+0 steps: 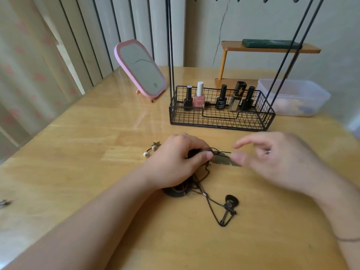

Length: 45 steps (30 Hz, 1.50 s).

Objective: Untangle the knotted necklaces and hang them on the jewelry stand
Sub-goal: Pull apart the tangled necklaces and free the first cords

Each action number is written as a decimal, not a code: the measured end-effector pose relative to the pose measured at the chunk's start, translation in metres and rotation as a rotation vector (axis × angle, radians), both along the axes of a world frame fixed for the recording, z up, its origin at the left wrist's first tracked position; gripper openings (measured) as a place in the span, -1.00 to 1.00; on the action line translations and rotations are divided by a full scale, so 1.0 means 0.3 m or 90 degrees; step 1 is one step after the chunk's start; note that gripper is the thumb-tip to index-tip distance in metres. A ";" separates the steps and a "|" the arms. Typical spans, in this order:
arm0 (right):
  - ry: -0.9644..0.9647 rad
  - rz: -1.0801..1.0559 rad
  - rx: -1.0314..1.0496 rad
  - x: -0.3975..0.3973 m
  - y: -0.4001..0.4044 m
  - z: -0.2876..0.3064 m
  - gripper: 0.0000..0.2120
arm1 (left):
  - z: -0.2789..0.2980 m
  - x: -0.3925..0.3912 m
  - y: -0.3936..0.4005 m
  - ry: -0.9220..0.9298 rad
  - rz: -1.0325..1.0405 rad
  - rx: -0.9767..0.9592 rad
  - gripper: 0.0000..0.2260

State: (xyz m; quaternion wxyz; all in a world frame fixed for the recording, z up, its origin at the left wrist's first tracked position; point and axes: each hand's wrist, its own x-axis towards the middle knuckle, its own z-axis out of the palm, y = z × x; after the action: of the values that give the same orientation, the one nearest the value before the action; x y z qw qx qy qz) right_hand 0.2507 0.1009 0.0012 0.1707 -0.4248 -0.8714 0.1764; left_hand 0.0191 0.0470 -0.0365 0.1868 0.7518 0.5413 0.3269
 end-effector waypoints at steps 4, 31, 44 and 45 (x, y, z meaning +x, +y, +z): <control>-0.015 0.036 -0.030 -0.047 -0.022 -0.046 -0.78 | 0.010 -0.001 -0.006 -0.086 -0.033 -0.051 -0.85; 0.293 0.144 0.149 -0.063 -0.044 -0.045 -0.93 | 0.039 -0.011 -0.016 -0.374 -0.134 -0.110 -0.84; 0.101 -0.030 0.210 -0.084 -0.049 -0.076 -0.61 | 0.037 -0.010 -0.016 -0.465 -0.213 -0.198 -0.91; 0.106 -0.029 0.206 -0.088 -0.050 -0.077 -0.61 | 0.036 -0.011 -0.016 -0.468 -0.216 -0.206 -0.91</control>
State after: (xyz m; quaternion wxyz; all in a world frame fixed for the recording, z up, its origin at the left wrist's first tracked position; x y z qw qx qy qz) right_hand 0.2243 0.0857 -0.0220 0.3123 -0.3956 -0.8613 0.0644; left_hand 0.0158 0.0421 -0.0257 0.5334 0.6250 0.3517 0.4485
